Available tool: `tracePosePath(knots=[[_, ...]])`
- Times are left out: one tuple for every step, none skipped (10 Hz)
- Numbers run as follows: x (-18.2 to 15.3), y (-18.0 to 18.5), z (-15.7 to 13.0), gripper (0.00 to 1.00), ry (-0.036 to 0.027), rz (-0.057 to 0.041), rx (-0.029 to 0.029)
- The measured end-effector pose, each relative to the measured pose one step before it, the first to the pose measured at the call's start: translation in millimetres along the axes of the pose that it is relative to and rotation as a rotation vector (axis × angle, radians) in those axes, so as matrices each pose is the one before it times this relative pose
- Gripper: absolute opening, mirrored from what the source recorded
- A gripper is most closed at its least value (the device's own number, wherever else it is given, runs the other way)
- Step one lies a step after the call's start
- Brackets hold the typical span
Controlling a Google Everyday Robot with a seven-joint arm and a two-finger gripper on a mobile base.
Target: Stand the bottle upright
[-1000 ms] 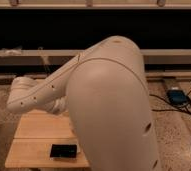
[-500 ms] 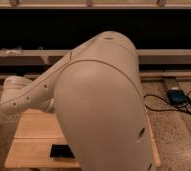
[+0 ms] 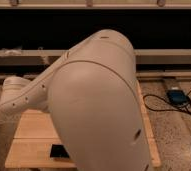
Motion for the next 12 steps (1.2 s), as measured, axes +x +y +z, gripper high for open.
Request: tracePosePath(knots=[[-0.81, 0.97, 0.12, 0.8, 0.00347, -0.00613, 0.00342], [-1.41, 0.76, 0.68, 0.8, 0.00353, -0.00359, 0.00388], [-0.74, 0.61, 1.21, 0.8, 0.00384, -0.00341, 0.00445], [0.49, 0.7, 0.96, 0.8, 0.00416, -0.00497, 0.00351], [0.41, 0.65, 0.16, 0.8, 0.00269, -0.00298, 0.00124], [0.7, 0.91, 0.3, 0.8, 0.00264, -0.00525, 0.00153], [0.51, 1.22, -0.14, 0.8, 0.00438, -0.00613, 0.00073], [0.21, 0.94, 0.27, 0.8, 0.0085, -0.00617, 0.00134], [-0.19, 0.18, 1.58, 0.8, 0.00876, -0.00674, 0.00347], [0.54, 0.26, 0.9, 0.8, 0.00731, -0.00503, 0.00359], [1.31, 1.21, -0.46, 0.8, 0.0186, -0.00519, 0.00432], [-3.57, 1.34, 2.46, 0.8, 0.02725, 0.00367, 0.0112]])
